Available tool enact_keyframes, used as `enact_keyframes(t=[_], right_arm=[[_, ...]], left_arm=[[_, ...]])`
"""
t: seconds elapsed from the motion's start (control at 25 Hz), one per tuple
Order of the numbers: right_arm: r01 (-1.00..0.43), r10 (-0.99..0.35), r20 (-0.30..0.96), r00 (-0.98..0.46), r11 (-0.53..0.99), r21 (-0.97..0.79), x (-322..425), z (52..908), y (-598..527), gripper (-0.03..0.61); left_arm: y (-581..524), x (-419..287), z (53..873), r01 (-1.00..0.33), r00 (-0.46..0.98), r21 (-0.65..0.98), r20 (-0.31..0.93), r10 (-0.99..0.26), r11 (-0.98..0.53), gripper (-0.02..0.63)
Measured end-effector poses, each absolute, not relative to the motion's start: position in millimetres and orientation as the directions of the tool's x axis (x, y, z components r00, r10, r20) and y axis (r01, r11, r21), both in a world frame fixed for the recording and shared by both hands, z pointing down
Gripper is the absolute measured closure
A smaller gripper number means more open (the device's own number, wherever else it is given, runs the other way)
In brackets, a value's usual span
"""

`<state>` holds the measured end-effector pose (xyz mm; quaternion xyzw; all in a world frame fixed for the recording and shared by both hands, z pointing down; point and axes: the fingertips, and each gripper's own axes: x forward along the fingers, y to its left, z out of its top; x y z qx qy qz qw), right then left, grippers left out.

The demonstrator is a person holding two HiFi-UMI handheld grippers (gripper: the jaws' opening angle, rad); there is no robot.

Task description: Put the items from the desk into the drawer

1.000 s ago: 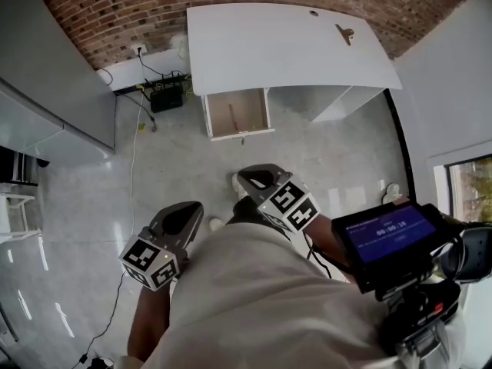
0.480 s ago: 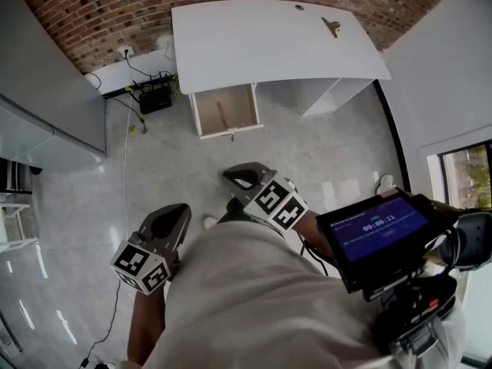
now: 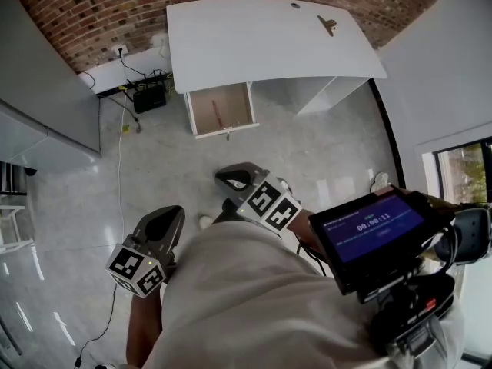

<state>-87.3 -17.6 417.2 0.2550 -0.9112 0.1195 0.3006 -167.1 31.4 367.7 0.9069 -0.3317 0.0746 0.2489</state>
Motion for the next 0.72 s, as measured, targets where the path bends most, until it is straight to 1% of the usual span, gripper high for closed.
enact_keyframes(t=[0.72], right_arm=[[-0.511, -0.367, 0.617, -0.696, 0.857, -0.067, -82, 428, -13, 0.577]], left_arm=[[43, -158, 381, -0.65, 0.759, 0.418, 0.312, -0.571, -0.635, 0.607]])
